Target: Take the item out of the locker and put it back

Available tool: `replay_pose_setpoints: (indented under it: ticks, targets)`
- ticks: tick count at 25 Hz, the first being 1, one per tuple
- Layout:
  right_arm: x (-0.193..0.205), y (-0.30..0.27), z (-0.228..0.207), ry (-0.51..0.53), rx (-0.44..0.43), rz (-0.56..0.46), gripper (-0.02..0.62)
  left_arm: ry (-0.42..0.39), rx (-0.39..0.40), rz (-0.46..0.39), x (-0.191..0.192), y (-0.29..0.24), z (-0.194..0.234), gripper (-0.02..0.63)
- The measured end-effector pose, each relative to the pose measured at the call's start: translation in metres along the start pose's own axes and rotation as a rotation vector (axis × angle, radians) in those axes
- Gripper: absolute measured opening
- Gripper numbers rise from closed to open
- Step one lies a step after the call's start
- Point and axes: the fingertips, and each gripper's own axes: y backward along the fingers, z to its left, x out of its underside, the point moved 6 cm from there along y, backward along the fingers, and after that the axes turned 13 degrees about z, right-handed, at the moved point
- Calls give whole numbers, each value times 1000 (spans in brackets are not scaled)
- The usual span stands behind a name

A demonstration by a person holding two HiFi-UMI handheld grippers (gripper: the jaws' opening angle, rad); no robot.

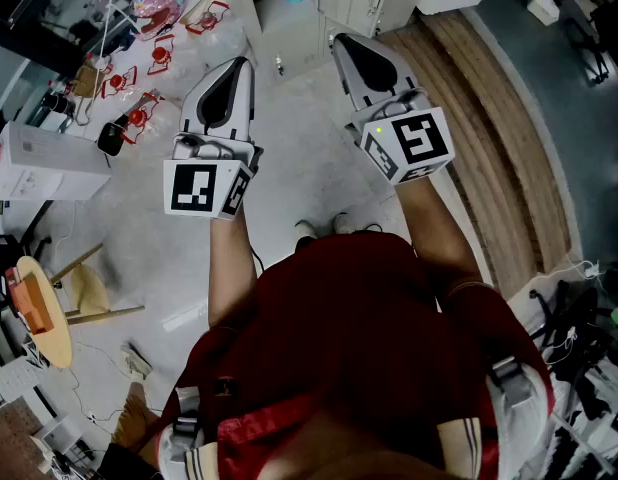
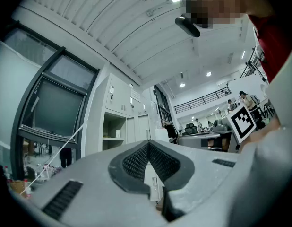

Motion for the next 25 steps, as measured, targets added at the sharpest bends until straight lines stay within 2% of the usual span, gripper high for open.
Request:
replay_pose_setpoints:
  ticks: [6, 17, 22, 25]
  targets:
    - [0, 2, 0, -31, -2, -6, -3, 10, 3, -8, -2, 2, -2, 8]
    - [-8, -9, 28, -6, 4, -9, -3, 12, 12, -16, -8, 13, 18, 11]
    - [-12, -13, 42, 15, 26, -16, -3, 28, 16, -21, -5, 15, 34, 97]
    - [-15, -14, 44, 28, 37, -14, -3, 48, 14, -26, -6, 12, 40, 126]
